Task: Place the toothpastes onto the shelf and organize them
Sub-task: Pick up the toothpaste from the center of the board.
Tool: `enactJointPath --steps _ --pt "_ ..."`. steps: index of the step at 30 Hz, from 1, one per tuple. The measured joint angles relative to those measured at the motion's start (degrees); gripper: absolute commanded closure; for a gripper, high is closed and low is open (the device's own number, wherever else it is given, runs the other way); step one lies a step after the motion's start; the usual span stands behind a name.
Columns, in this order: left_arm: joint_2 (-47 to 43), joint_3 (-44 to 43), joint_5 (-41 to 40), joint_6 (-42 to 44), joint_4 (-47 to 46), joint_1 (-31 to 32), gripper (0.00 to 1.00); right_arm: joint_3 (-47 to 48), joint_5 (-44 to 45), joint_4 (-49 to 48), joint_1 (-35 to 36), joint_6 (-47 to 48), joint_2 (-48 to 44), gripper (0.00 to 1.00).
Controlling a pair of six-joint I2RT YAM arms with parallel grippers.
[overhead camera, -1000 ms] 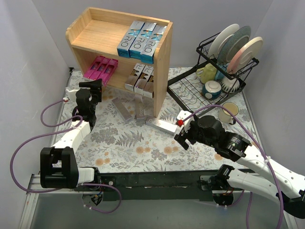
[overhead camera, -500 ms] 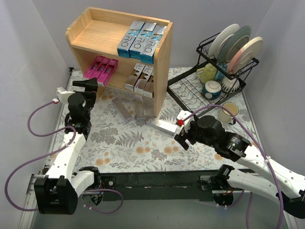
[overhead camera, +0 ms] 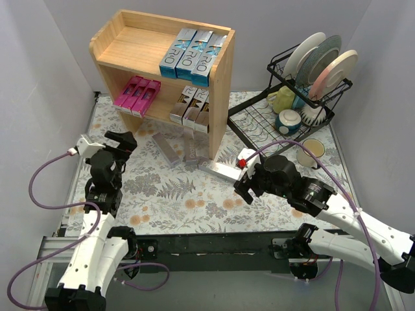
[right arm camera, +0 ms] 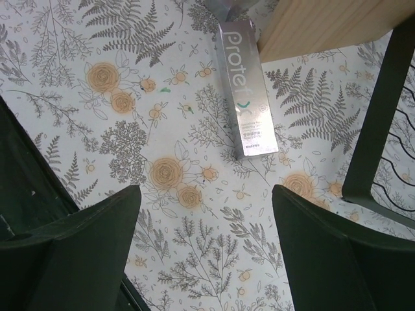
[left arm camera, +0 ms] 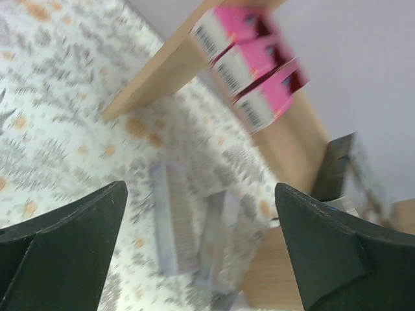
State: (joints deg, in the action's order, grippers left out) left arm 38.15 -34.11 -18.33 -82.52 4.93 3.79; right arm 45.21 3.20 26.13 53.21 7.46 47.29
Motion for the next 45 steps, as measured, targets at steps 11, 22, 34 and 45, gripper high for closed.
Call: enactJointPath --steps 11,22,34,45 --pt "14.8 4.2 1.5 -2.5 4.4 7.1 0.02 -2.4 -1.0 -5.2 0.0 -1.6 1.8 0.11" --pt "39.5 -5.5 -14.9 -9.4 4.4 24.4 0.02 -4.6 0.1 -6.8 -0.1 -1.6 1.0 0.1" --pt "53.0 -9.7 -23.1 -10.4 -1.9 27.8 0.03 -5.8 0.5 -7.2 -0.3 -1.9 -0.6 0.11" --pt "57.0 -10.3 -23.0 -13.0 -4.1 28.3 0.42 -6.7 0.5 -7.8 -0.3 -2.8 -1.6 0.11"
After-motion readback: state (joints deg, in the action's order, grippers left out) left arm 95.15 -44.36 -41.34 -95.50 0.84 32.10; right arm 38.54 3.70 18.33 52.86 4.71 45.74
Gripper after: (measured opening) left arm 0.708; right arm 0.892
